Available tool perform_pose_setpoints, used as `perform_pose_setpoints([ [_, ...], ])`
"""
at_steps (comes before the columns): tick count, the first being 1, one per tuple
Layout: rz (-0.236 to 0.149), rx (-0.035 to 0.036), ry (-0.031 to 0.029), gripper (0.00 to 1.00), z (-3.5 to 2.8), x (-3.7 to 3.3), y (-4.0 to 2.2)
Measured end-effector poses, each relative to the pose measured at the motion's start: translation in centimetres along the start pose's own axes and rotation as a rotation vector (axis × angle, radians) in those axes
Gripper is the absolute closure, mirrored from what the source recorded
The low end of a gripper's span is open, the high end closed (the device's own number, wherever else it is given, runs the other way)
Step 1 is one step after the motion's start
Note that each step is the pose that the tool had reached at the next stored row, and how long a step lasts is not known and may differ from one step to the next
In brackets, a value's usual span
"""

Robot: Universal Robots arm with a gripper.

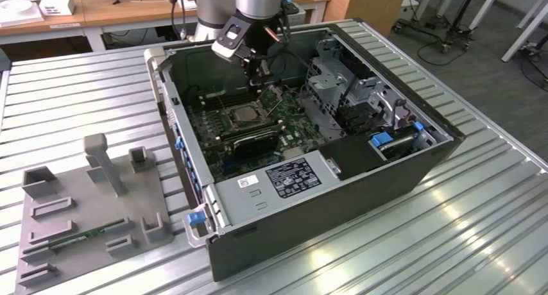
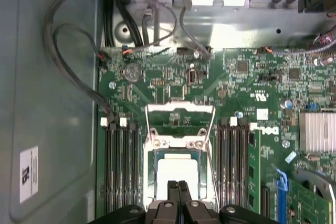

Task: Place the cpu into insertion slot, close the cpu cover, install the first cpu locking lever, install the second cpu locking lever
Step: 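Close the cpu cover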

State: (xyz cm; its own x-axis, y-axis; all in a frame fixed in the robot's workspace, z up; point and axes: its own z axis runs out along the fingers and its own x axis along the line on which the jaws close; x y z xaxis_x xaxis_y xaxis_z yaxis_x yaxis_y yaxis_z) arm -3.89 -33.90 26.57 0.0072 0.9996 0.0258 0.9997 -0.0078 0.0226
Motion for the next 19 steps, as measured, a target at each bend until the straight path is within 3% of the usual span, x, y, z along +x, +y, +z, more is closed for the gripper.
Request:
perform_pose_setpoints([
  [12, 0.000, 0.0000, 0.0001, 0.89, 0.09, 0.02, 2.82],
  [19, 0.000, 0.0000, 0.0001, 0.89, 0.12, 0.02, 3.48],
])
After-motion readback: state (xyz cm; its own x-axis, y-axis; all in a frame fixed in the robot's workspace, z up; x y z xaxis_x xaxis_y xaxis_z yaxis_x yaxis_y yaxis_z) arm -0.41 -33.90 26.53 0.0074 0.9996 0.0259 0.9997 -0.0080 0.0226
